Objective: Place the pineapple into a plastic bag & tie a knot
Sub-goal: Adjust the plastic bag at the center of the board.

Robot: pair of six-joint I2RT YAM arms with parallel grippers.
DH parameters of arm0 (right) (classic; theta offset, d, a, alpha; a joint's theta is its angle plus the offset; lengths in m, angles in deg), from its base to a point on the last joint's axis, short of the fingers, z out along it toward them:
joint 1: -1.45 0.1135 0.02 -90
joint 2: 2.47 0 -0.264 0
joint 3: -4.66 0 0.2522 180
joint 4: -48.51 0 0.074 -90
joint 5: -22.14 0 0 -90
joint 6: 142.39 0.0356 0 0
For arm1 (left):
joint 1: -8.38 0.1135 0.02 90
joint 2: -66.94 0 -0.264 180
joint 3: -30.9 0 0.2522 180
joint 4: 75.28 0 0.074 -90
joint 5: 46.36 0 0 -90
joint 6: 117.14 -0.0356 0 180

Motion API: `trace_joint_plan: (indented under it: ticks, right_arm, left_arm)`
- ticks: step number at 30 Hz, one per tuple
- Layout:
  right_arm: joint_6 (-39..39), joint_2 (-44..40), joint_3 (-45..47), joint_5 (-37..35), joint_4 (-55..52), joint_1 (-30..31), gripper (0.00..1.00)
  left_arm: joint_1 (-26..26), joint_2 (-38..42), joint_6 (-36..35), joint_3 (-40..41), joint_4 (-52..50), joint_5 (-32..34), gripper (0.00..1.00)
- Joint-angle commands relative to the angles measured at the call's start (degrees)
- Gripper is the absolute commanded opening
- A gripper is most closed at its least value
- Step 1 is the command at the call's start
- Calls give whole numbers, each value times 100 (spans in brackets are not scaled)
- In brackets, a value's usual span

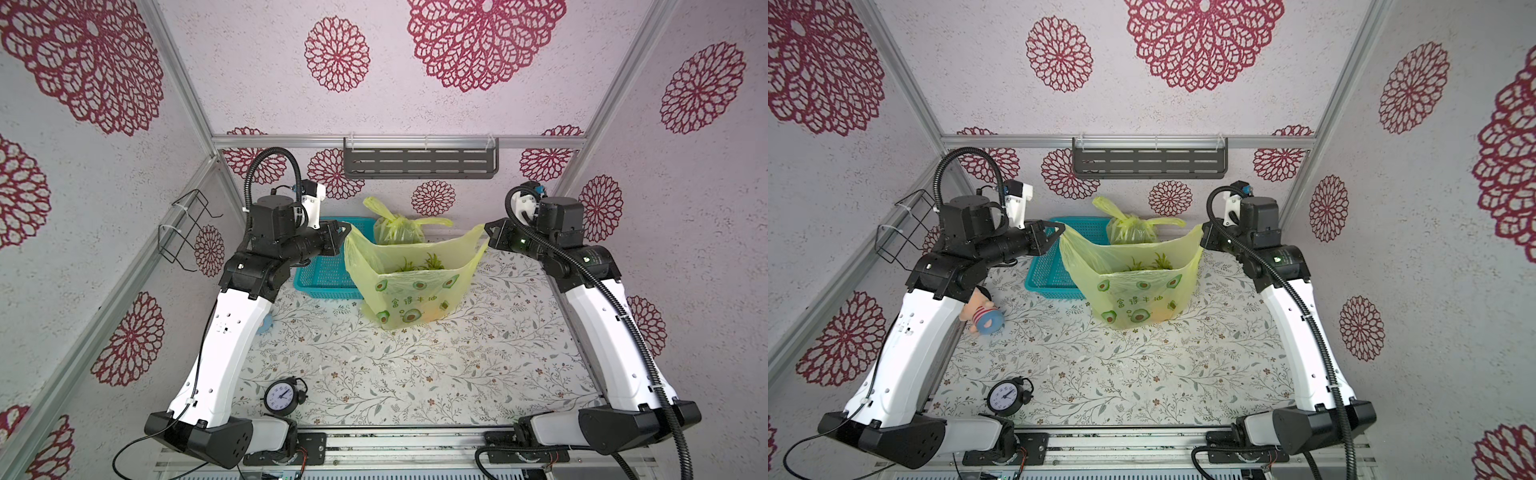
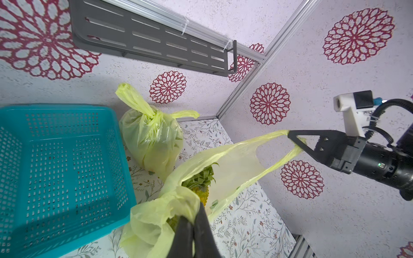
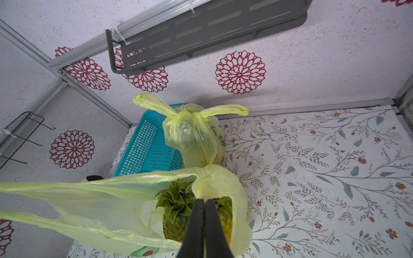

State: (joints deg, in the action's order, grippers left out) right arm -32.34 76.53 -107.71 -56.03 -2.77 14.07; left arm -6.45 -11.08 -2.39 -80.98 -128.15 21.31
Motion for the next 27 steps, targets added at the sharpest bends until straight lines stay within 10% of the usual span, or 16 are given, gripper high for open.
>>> trace_joint_plan:
  ticks: [1,10,27]
  right_arm:
    - [-105,-165,-76,256,460,-82,0]
    - [-21,-318,894,602,720,-159,0]
    - [519,1218,-584,1667,1907,287,0]
  left_arm:
    - [98,199,93,69,203,106,0]
    - [179,779,616,1777,901,271,0]
    - [1477,-762,-177,-882,177,820,0]
